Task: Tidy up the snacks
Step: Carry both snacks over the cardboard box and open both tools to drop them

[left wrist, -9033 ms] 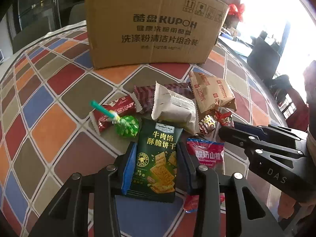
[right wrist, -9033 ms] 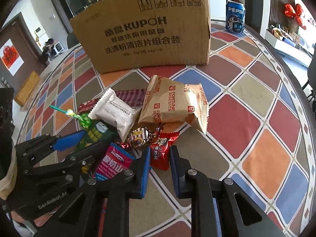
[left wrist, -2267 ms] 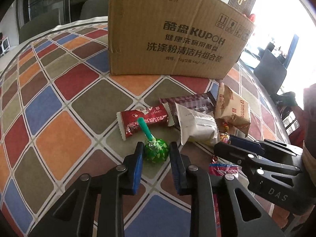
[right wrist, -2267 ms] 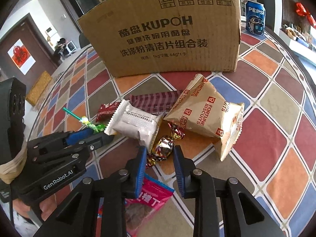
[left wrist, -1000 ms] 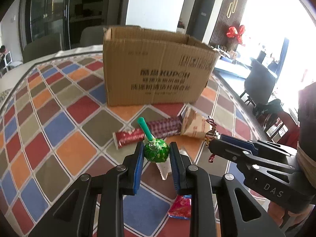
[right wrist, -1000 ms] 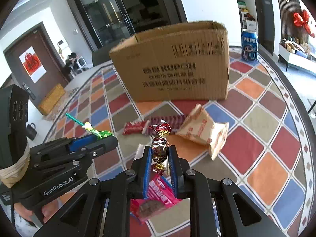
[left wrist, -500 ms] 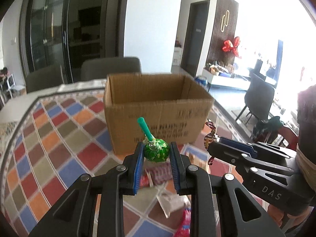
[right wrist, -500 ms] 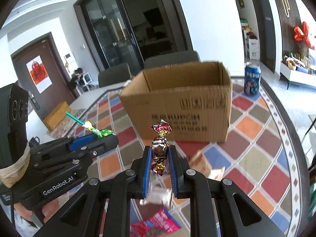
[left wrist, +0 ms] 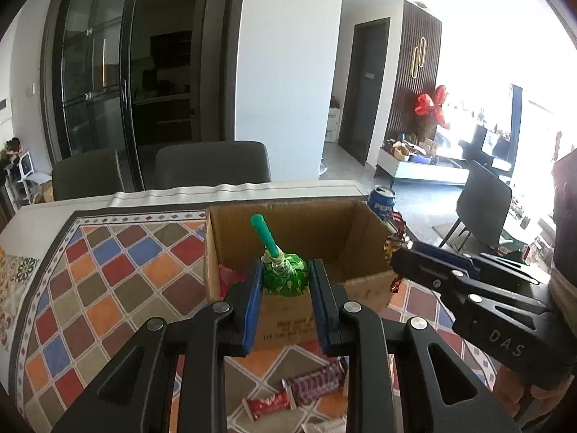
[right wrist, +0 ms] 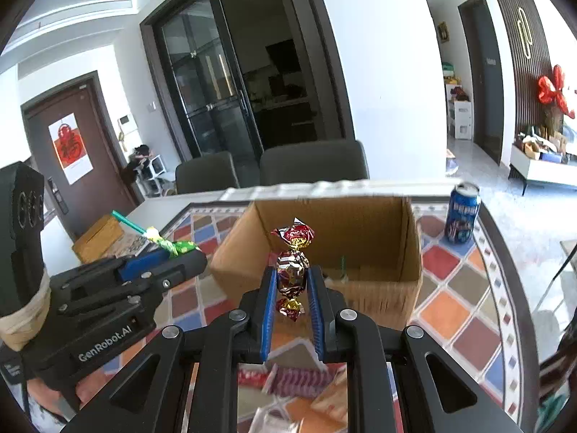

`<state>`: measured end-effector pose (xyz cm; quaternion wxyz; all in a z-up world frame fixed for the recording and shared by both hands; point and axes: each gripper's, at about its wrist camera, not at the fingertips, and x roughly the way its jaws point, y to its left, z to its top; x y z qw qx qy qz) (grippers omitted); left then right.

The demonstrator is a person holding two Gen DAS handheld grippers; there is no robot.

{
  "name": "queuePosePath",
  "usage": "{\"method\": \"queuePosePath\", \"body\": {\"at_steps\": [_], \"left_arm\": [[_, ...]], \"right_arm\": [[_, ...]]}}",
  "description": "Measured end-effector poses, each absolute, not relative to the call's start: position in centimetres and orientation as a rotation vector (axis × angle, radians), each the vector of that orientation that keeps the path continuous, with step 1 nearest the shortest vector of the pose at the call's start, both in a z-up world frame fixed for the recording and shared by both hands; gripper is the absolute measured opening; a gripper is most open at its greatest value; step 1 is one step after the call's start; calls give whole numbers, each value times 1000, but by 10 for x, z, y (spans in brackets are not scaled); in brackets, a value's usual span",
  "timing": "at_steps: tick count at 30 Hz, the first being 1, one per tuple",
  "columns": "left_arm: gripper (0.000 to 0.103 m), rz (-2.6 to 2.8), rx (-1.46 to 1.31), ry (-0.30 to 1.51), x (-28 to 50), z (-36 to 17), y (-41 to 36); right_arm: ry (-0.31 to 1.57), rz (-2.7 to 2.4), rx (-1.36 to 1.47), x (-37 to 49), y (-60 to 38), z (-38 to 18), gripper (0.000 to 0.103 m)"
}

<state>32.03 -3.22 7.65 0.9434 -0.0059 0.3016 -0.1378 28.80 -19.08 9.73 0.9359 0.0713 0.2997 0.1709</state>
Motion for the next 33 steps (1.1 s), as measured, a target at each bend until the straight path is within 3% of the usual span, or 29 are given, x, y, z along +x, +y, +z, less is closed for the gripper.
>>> {"method": "queuePosePath", "body": {"at_steps": [17,18,20,21,22,26,28,33], "left_arm": [[27,-249,-17,730,405,65,-38],[28,-247,-20,737,408,65,-38],[49,-233,-19,749,410,65,-37],[52,-223,-17,747,408,64,-36],[53,-214,-9,740,405,65,-35],[60,-197,43,740,388,68,-37],[61,-191,70,743,376,69,-38],[63,-206,76,760,349,66,-40]], "right_arm": [[718,319,108,367,-189,95,19],[725,315,104,371,-189,95,19],[729,301,97,375,-187,96,20],[732,291,86,376,-186,96,25],[739,275,80,376,-186,96,32],[721,248,45,364,-187,99,36],[725,252,37,359,-187,100,45],[756,276,7,344,-190,99,48]]}}
